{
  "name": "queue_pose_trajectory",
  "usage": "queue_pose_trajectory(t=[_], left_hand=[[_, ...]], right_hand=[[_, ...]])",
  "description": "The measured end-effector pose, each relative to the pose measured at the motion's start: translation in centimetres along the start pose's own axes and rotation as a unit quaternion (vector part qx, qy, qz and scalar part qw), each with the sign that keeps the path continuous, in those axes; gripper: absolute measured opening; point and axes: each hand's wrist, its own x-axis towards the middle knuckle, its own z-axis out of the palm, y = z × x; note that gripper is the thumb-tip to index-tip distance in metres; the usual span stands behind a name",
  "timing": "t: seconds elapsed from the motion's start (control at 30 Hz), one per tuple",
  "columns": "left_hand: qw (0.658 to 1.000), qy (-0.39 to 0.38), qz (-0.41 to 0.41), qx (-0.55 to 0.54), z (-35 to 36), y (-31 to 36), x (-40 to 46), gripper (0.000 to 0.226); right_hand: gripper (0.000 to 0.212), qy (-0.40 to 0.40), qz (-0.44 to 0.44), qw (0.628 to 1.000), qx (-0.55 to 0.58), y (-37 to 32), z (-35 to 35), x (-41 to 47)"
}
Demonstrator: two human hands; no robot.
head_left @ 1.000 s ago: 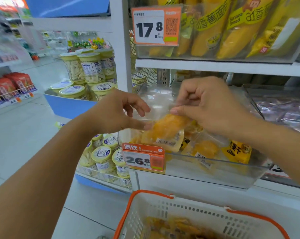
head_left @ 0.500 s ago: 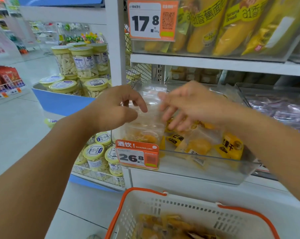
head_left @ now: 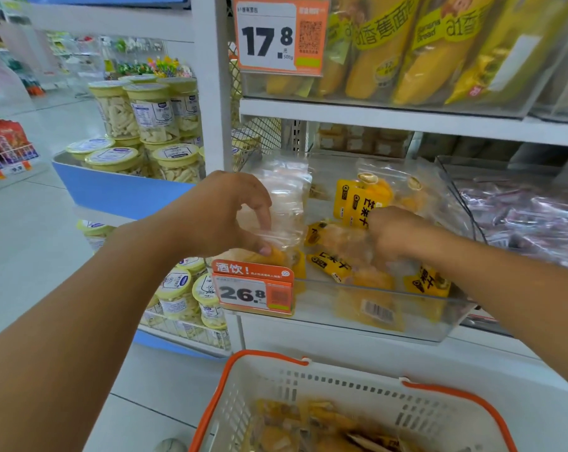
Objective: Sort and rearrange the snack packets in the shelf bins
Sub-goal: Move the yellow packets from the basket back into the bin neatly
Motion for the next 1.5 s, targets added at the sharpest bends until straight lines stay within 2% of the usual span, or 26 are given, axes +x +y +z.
queue_pose_trajectory(t=[0.07, 0.13, 0.23, 0.27, 0.4, 0.5, 0.53, 0.63, 0.67, 0.77, 0.83, 0.93, 1.0, 1.03, 1.17, 1.27, 1.33, 1.4, 1.5], left_hand=[[0.999, 0.008, -0.019, -0.026, -0.3, -0.5, -0.3, 0.037], [0.999, 0.009, -0.031, -0.035, -0.4, -0.7, -0.4, 0.042], [0.999, 0.010, -0.037, -0.034, -0.4, -0.8, -0.5, 0.044], [0.999, 0.010, -0.038, -0.034, -0.4, -0.8, -0.5, 0.046], [0.999, 0.009, -0.043, -0.029, -0.5, -0.9, -0.7, 0.042], [0.998, 0.011, -0.049, -0.038, -0.5, -0.8, -0.9, 0.036], [0.998, 0.014, -0.053, -0.040, -0.5, -0.9, -0.9, 0.035], [0.997, 0.011, -0.067, -0.021, -0.5, -1.1, -0.8, 0.035], [0.998, 0.005, -0.068, -0.015, -0.5, -1.1, -0.7, 0.037], [0.997, -0.007, -0.072, -0.023, -0.6, -0.8, -0.6, 0.045], [0.997, -0.010, -0.073, -0.033, -0.9, -0.8, -0.7, 0.045], [0.996, -0.011, -0.077, -0.049, -1.3, -0.9, -0.9, 0.035], [0.996, -0.004, -0.069, -0.056, -1.4, -1.0, -1.0, 0.012], [0.996, 0.001, -0.064, -0.058, -1.4, -1.2, -1.1, 0.003], [0.993, 0.002, -0.074, -0.090, -1.9, -1.6, -1.7, 0.015], [0.990, 0.001, -0.092, -0.111, -1.9, -1.5, -1.8, 0.028], [0.979, 0.005, -0.118, -0.167, -2.2, -1.0, -1.8, 0.026], [0.971, 0.014, -0.124, -0.206, -2.4, -1.0, -1.7, 0.026], [0.978, 0.007, -0.107, -0.180, -2.4, -0.5, -1.9, 0.040]], right_hand=[[0.025, -0.035, -0.031, 0.998, 0.053, 0.9, 0.5, -0.5], [0.027, -0.107, -0.071, 0.992, 0.000, 1.0, 0.7, -1.5], [0.095, -0.157, -0.114, 0.980, -0.052, 0.7, 1.4, -1.4], [0.105, -0.152, -0.115, 0.981, -0.047, 0.6, 1.5, -1.3], [0.106, -0.174, -0.045, 0.981, -0.069, 0.0, 1.0, -1.7], [0.116, -0.170, -0.015, 0.985, -0.024, -0.3, 0.7, -2.0], [0.112, -0.150, -0.012, 0.989, -0.010, -0.1, 0.7, -1.9], [0.055, -0.071, -0.027, 0.992, 0.099, 0.9, -0.1, -2.8], [0.044, -0.066, -0.046, 0.987, 0.142, 1.4, -0.7, -3.6], [0.027, -0.067, -0.135, 0.972, 0.181, 2.5, -4.3, -6.9], [0.018, -0.030, -0.205, 0.953, 0.219, 2.5, -6.7, -9.2], [0.015, 0.065, -0.298, 0.898, 0.316, 0.3, -8.3, -11.4], [0.015, 0.110, -0.328, 0.875, 0.339, -2.2, -7.6, -11.5], [0.012, 0.131, -0.332, 0.874, 0.329, -3.5, -6.8, -11.1], [0.010, 0.204, -0.326, 0.884, 0.267, -7.4, -3.2, -9.9], [0.024, 0.200, -0.310, 0.888, 0.274, -9.2, -1.6, -10.1], [0.015, 0.187, -0.305, 0.896, 0.264, -9.4, -1.7, -9.8], [0.014, 0.178, -0.303, 0.908, 0.230, -9.3, -2.3, -9.3], [0.021, 0.144, -0.296, 0.927, 0.177, -10.1, -3.0, -8.7]])
